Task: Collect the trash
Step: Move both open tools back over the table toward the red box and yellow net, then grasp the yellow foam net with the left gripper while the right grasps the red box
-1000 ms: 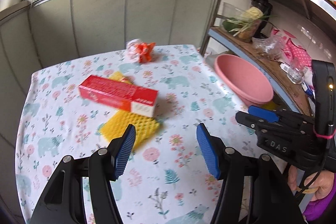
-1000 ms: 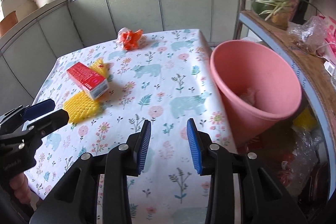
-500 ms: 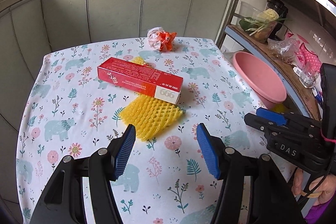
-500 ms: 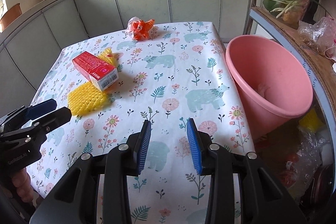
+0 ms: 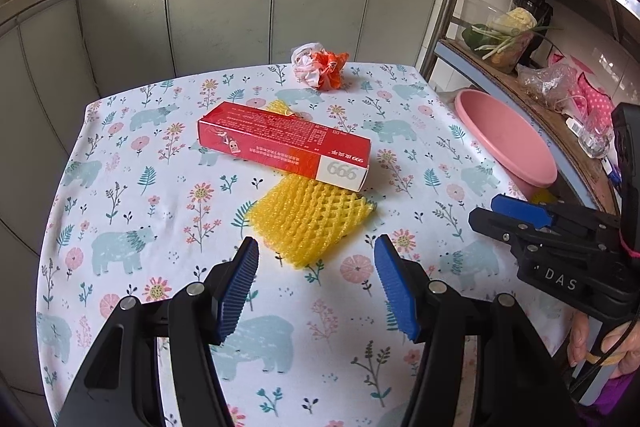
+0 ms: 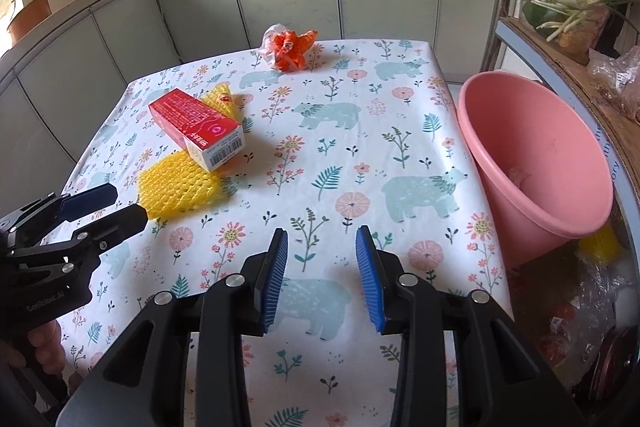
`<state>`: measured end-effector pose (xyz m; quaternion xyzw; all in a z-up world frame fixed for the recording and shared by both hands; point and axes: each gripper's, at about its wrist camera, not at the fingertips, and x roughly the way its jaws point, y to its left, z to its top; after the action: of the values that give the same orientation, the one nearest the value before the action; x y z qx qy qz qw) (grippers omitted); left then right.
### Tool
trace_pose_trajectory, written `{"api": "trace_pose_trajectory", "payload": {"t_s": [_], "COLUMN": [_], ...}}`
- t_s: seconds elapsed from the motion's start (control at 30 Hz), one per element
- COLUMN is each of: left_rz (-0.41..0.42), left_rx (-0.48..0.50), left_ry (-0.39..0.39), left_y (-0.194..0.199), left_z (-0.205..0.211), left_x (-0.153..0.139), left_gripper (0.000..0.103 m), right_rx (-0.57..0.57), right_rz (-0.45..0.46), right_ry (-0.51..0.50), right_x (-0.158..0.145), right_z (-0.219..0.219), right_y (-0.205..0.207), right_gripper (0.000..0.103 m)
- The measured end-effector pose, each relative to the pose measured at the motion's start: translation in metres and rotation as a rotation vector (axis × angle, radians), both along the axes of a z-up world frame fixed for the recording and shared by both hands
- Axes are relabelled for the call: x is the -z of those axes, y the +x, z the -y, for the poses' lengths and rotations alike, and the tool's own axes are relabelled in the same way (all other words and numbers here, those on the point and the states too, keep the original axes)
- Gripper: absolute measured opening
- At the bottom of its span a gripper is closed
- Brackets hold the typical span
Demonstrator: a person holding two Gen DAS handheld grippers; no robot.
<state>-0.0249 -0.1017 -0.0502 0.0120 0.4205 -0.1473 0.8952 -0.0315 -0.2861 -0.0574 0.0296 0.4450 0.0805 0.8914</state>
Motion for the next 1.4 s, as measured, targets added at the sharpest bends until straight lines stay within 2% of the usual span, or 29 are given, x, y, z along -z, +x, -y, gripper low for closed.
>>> {"api": "trace_pose_trajectory", "payload": {"t_s": [0.17, 0.33, 0.7, 0.83, 0.9, 0.93, 1.0, 1.2, 1.4], "left_rz": [0.021, 0.001, -0.095, -0.091, -0.089, -0.088, -0.075, -0.087, -0.071], "left_rx": [0.079, 0.139, 0.082, 0.064, 0.061, 0.062, 0.060, 0.051, -0.001], "left_ry": [0.013, 0.000, -0.034, -0.027, -0.033, -0.039, -0.040, -0.067, -0.076], "left_y": [0.005, 0.018, 0.051, 0.052, 0.052, 0.052, 0.050, 0.040, 0.029], "left_z": [-0.011, -0.018, -0.017, -0.017, -0.018, -0.018, -0.019, -0.030, -0.053], "left_x": [-0.002, 0.003, 0.026, 0.027, 0.026, 0.026, 0.023, 0.017, 0.009], "left_gripper": [0.060, 0.060, 0.058, 0.048, 0.034, 0.031, 0.012, 0.009, 0.009], "right_rx": [-0.014, -0.023, -0.069, -0.098, -0.116, -0.129, -0.161, -0.256, -0.358], "right_rz": [-0.006, -0.011, -0.002, 0.014, 0.026, 0.035, 0.052, 0.082, 0.091], "right_ry": [0.006, 0.018, 0.023, 0.028, 0.030, 0.026, 0.020, -0.017, -0.051], "right_x": [0.001, 0.002, -0.002, -0.009, -0.014, -0.017, -0.023, -0.037, -0.041], "right_z": [-0.004, -0.006, -0.014, -0.019, -0.023, -0.026, -0.032, -0.060, -0.090], "right_y": [0.003, 0.005, 0.013, 0.019, 0.023, 0.024, 0.027, 0.036, 0.050], "right_gripper": [0.036, 0.036, 0.036, 0.036, 0.036, 0.036, 0.036, 0.036, 0.036]}}
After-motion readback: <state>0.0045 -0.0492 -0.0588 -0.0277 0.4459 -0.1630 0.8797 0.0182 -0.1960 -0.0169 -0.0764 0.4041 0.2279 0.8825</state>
